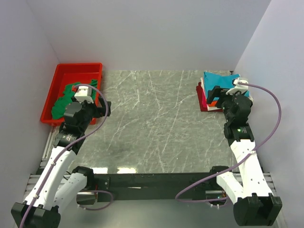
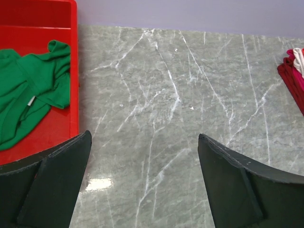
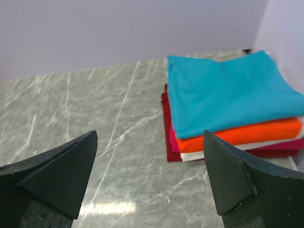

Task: Fold and stack the t-shirts
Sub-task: Grab the tshirt from the pile

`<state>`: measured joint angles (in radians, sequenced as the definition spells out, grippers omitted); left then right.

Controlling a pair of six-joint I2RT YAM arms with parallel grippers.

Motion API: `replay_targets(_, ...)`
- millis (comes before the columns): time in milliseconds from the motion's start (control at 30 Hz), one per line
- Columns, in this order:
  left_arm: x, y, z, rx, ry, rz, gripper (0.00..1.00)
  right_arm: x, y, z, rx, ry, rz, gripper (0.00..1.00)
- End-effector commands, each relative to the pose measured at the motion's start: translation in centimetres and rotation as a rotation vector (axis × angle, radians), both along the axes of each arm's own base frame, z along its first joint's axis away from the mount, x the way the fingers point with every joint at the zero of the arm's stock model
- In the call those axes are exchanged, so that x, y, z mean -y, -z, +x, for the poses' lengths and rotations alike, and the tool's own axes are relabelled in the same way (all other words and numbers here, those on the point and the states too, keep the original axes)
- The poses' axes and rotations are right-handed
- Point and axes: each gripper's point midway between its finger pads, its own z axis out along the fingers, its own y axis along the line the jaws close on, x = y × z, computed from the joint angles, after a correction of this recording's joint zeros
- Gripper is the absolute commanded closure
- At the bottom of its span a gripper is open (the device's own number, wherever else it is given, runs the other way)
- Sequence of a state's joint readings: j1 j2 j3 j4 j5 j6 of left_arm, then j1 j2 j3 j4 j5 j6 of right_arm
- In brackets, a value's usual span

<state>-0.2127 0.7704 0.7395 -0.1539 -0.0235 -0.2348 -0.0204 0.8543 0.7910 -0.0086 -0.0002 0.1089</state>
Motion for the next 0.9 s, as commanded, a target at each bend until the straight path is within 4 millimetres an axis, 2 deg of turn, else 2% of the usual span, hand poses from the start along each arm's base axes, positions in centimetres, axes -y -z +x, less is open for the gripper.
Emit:
replay_targets(0,0.4,-1.4,0.8,0.030,0.010,-0.048,0.01,-2.3,-1.3,-0.4,0.024,-0.159,-0.052,0.02)
replay_targets(67,0.1,-2.2,1.2,0.028,0.005,-0.082,0.00,-4.7,-0.4,-1.5,-0.014,-0.328,-0.116,0.02)
replay_targets(100,0.0,-2.1,1.6,0.017,0.003,-0.092,0.01,-7.1,0.1,-2.5,-0.013,-0.502,-0.184,0.02)
replay_targets(133,-0.3,-2.6,1.7,0.022,-0.004,-0.120,0.01,-7.9,0.8,-2.8,-0.034,-0.563,-0.197,0.02)
replay_targets(233,-1.9,-3.5,2.6,0.014,-0.043,-0.203,0.01,-9.5,2.0,-3.8,-0.066,-0.690,-0.212,0.03)
replay_targets(267,-3.6,-3.5,3.1,0.007,-0.092,-0.229,0.01,-9.6,2.7,-3.8,-0.088,-0.705,-0.210,0.03)
replay_targets(300,-4.5,-2.7,3.7,-0.031,-0.118,-0.258,0.01,-9.7,2.9,-3.8,-0.096,-0.716,-0.213,0.03)
replay_targets(333,-5.2,-3.1,4.2,-0.043,-0.143,-0.313,0.01,-10.0,3.2,-3.9,-0.115,-0.737,-0.205,0.03)
replay_targets(367,-7.0,-2.8,4.7,-0.061,-0.188,-0.348,0.00,-10.1,3.5,-4.0,-0.126,-0.748,-0.200,0.03)
replay_targets(400,-8.0,-0.9,5.6,-0.133,-0.228,-0.386,0.01,-10.2,3.6,-4.0,-0.132,-0.759,-0.199,0.04)
replay_targets(433,-8.8,-1.0,6.3,-0.151,-0.260,-0.442,0.02,-10.4,3.8,-4.1,-0.140,-0.773,-0.196,0.04)
replay_targets(467,-10.1,-0.2,6.8,-0.182,-0.310,-0.475,0.03,-10.5,4.0,-4.2,-0.154,-0.780,-0.185,0.05)
replay_targets(500,-11.5,2.3,7.9,-0.254,-0.378,-0.501,0.06,-10.5,4.1,-4.3,-0.156,-0.781,-0.183,0.05)
replay_targets(533,-12.3,2.6,8.5,-0.291,-0.432,-0.533,0.14,-10.5,4.1,-4.3,-0.161,-0.782,-0.182,0.05)
replay_targets(567,-13.2,3.6,9.0,-0.331,-0.481,-0.546,0.17,-10.5,4.2,-4.4,-0.166,-0.785,-0.184,0.05)
replay_targets(600,-14.2,6.4,10.0,-0.405,-0.541,-0.552,0.21,-10.5,4.1,-4.4,-0.164,-0.784,-0.186,0.05)
replay_targets(633,-14.7,6.3,10.8,-0.424,-0.559,-0.549,0.28,-10.5,4.2,-4.4,-0.165,-0.783,-0.188,0.05)
replay_targets(700,-16.1,8.3,12.9,-0.471,-0.599,-0.518,0.31,-10.4,4.2,-4.4,-0.162,-0.782,-0.194,0.05)
replay_targets(767,-17.5,10.1,13.7,-0.517,-0.655,-0.494,0.31,-10.4,4.5,-4.3,-0.169,-0.782,-0.193,0.05)
replay_targets(800,-18.2,11.2,15.1,-0.544,-0.669,-0.474,0.31,-10.4,4.6,-4.3,-0.172,-0.785,-0.190,0.05)
replay_targets(867,-19.4,13.5,15.3,-0.626,-0.728,-0.431,0.31,-10.4,4.7,-4.2,-0.180,-0.789,-0.191,0.06)
